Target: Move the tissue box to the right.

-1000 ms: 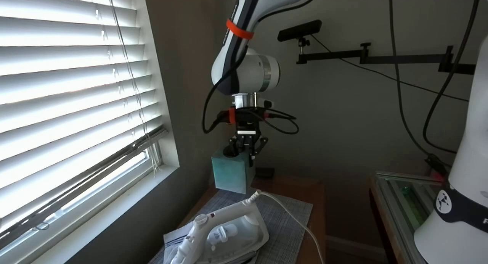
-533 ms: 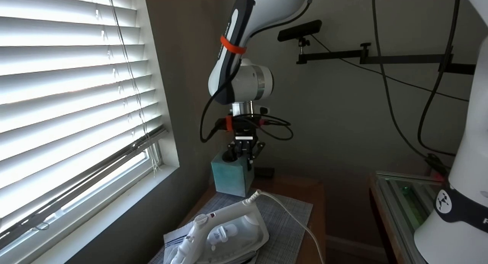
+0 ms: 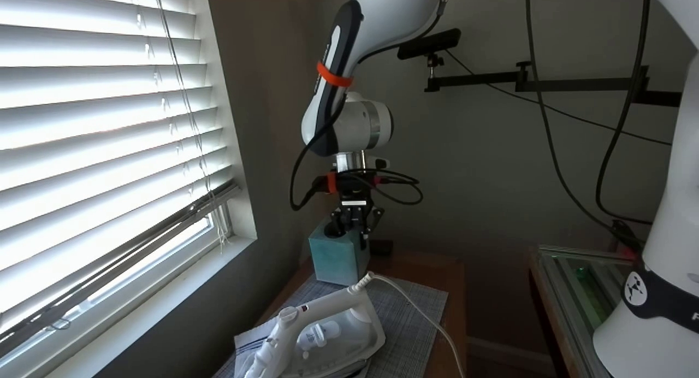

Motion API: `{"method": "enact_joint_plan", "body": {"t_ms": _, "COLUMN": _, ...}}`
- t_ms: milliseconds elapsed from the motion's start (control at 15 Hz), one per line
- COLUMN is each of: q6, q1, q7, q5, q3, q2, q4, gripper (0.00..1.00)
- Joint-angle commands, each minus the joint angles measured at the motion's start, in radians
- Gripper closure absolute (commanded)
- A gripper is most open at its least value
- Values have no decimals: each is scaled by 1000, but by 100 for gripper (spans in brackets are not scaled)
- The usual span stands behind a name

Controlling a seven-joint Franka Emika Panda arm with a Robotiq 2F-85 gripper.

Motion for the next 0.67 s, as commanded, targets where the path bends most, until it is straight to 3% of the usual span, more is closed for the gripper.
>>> {"method": "enact_joint_plan", "body": {"t_ms": 0, "q6": -28, "q1": -1, "q7": -16, "q5": 22, "q3": -9, "q2": 6, "q4": 14, "gripper": 55}}
{"method": "enact_joint_plan", "body": {"t_ms": 467, "q6": 37, "q1": -6, "q7": -47, "q5": 49, "q3": -12, "q2": -89, "q4": -68, "gripper": 6}}
{"method": "enact_joint_plan", "body": {"t_ms": 600, "q6": 63, "q1": -18, "q7": -86, "q5": 73, "q3": -7, "q2": -145, "q4": -111, "gripper": 0}}
